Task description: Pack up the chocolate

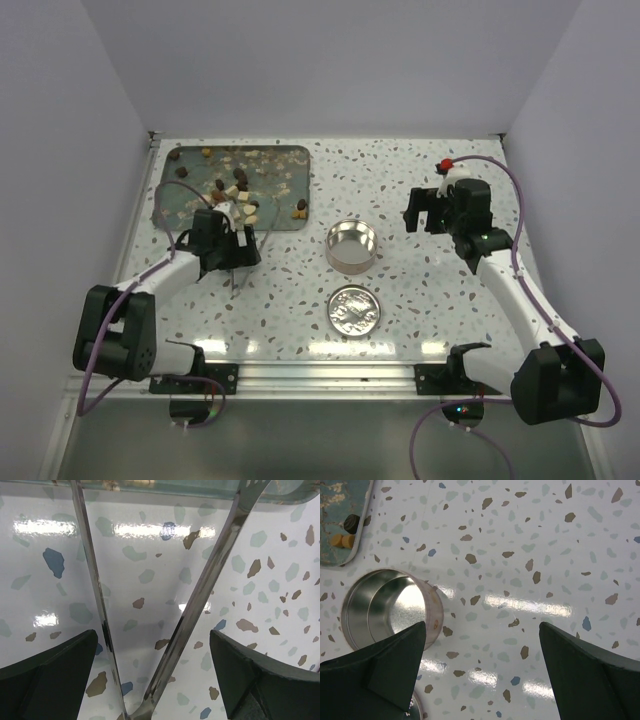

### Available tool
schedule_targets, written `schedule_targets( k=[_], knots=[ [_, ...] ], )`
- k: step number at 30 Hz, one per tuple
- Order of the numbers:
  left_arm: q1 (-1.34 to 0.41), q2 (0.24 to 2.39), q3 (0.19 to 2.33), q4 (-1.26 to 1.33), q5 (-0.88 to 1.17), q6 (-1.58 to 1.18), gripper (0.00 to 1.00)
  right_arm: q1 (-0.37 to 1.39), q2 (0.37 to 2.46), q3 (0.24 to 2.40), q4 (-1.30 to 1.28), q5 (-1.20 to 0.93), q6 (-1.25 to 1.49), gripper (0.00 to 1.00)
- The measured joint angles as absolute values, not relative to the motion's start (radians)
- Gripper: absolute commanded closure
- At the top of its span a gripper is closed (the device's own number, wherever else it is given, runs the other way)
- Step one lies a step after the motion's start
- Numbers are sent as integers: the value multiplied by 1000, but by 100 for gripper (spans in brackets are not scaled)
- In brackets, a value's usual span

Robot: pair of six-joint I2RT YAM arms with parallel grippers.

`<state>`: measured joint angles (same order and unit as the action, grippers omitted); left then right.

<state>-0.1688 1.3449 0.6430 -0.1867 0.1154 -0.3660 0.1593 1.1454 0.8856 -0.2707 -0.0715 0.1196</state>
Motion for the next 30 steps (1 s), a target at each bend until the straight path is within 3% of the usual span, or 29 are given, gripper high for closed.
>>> schedule_targets(
  k=[11, 17, 21, 26, 30],
  knots=[
    [-193, 1441, 684, -191, 64, -355, 3, 162, 1145, 886, -271, -72, 119, 2],
    [-209, 1493, 728, -205, 4, -348, 18, 163, 1145, 886, -271, -72, 119, 2],
    [-222, 1504, 741, -219, -28, -348, 18, 163, 1145, 886, -271, -72, 118, 2],
    [-250, 1509, 747, -233, -71, -348, 11, 163, 1145, 886, -271, -72, 118, 1],
    [-268, 1509, 746, -242, -102, -353, 16, 163, 1145, 886, -271, -73, 118, 2]
  ],
)
